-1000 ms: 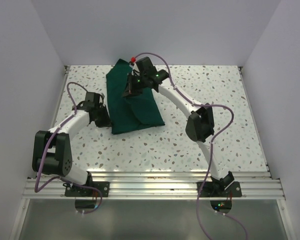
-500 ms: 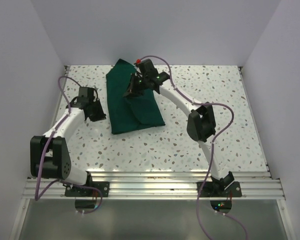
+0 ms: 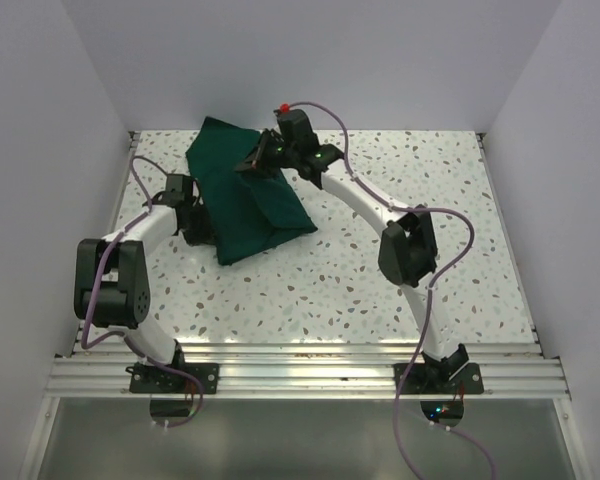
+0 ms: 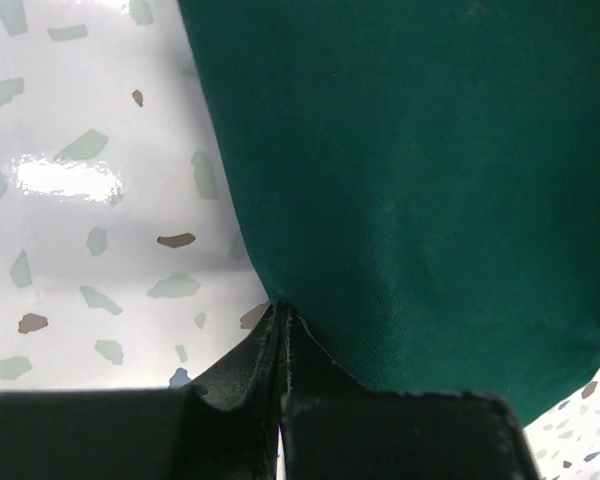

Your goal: Prepare the surgical pack

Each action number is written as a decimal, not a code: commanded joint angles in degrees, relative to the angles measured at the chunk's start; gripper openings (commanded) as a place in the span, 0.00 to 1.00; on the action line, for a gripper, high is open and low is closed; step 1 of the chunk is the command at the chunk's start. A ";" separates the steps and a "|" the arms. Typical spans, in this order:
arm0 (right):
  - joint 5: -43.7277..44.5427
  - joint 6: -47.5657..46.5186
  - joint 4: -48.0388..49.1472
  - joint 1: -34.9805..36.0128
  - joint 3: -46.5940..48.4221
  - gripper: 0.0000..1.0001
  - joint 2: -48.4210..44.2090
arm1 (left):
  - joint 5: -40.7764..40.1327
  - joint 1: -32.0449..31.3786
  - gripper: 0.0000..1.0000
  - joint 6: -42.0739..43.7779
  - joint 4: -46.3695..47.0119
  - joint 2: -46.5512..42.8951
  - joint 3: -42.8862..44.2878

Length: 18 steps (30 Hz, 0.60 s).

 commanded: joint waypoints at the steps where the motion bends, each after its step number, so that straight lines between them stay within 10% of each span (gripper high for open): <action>1: 0.58 4.91 10.31 3.58 0.64 0.00 -0.55 | 3.70 0.02 0.00 -0.24 3.84 0.32 3.44; 18: 2.51 5.88 9.09 6.84 0.99 0.00 4.64 | 2.64 0.02 0.00 0.03 3.05 -0.30 2.91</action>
